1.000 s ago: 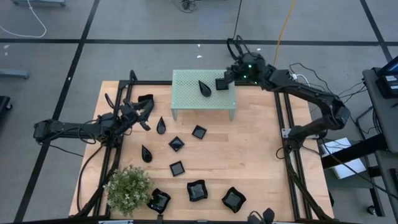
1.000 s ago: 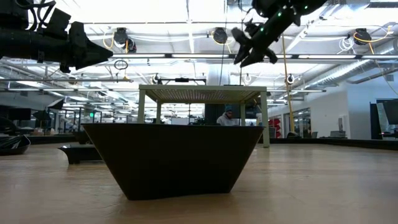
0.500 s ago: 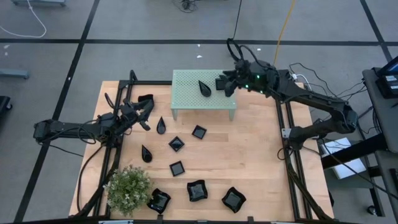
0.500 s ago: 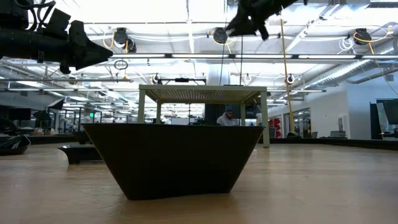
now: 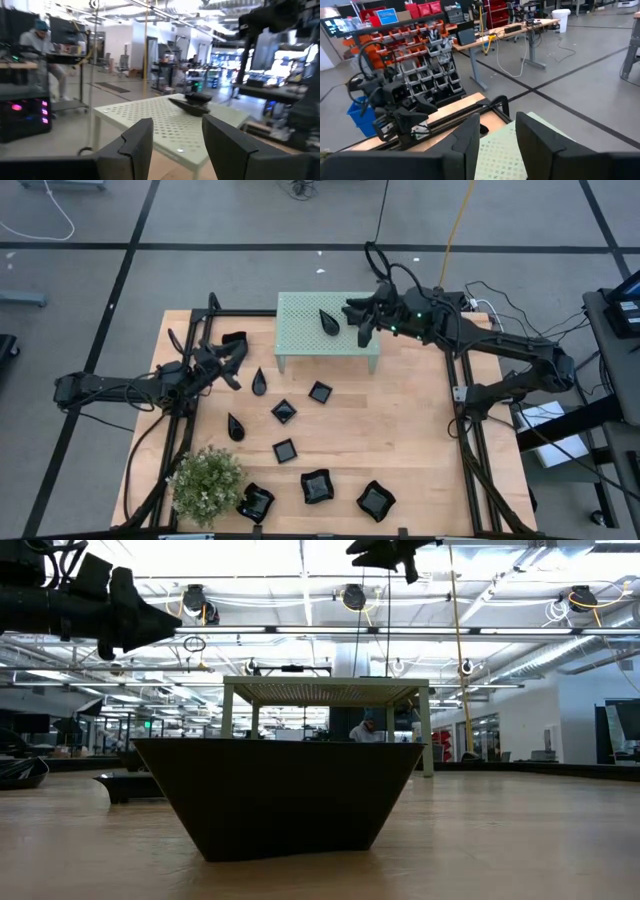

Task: Pick & Place Mini shaped plates
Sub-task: Stack the black drop-shaped plate on the shelf

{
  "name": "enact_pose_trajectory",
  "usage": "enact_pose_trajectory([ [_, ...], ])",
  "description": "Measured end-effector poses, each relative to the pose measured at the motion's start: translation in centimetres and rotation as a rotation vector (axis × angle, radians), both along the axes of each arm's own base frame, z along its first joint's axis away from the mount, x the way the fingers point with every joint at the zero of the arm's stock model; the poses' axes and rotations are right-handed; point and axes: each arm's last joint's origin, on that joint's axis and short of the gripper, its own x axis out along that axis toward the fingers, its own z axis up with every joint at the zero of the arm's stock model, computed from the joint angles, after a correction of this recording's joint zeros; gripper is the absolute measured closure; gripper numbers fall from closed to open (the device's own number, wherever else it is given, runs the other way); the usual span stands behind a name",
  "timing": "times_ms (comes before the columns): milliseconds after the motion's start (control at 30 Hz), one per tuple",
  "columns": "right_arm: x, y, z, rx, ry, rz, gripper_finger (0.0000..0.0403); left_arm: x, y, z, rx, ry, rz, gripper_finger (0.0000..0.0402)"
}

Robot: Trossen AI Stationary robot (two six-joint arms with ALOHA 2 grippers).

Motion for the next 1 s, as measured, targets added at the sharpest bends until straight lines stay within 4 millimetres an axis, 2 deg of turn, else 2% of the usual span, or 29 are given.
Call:
enact_pose_trajectory([
  [433, 0.0, 0.1, -0.1, 0.003, 0.004, 0.005, 0.0289, -0.1, -0.2, 0.8, -0.025, -0.119, -0.074, 0.0229],
  [567, 0.0, 0.1, 0.0, 0.002, 0.001, 0.004, 0.0289, 0.1, -0.4, 1.0, -0.032, -0.110, -0.134, 0.0229],
  [700, 0.0, 0.1, 0.1, -0.002, -0.013, 0.005, 0.0289, 1.0, -0.5, 1.8, -0.095, 0.005, -0.182, 0.0229],
  [867, 0.0, 0.1, 0.1, -0.002, -0.014, 0.005, 0.0289, 2.2, -0.5, 4.3, -0.123, 0.201, -0.176, 0.0229],
  [1000, 0.0, 0.1, 0.1, -0.002, -0.012, 0.006, 0.0289, 3.2, -0.1, 5.5, -0.236, 0.363, -0.142, 0.0229],
])
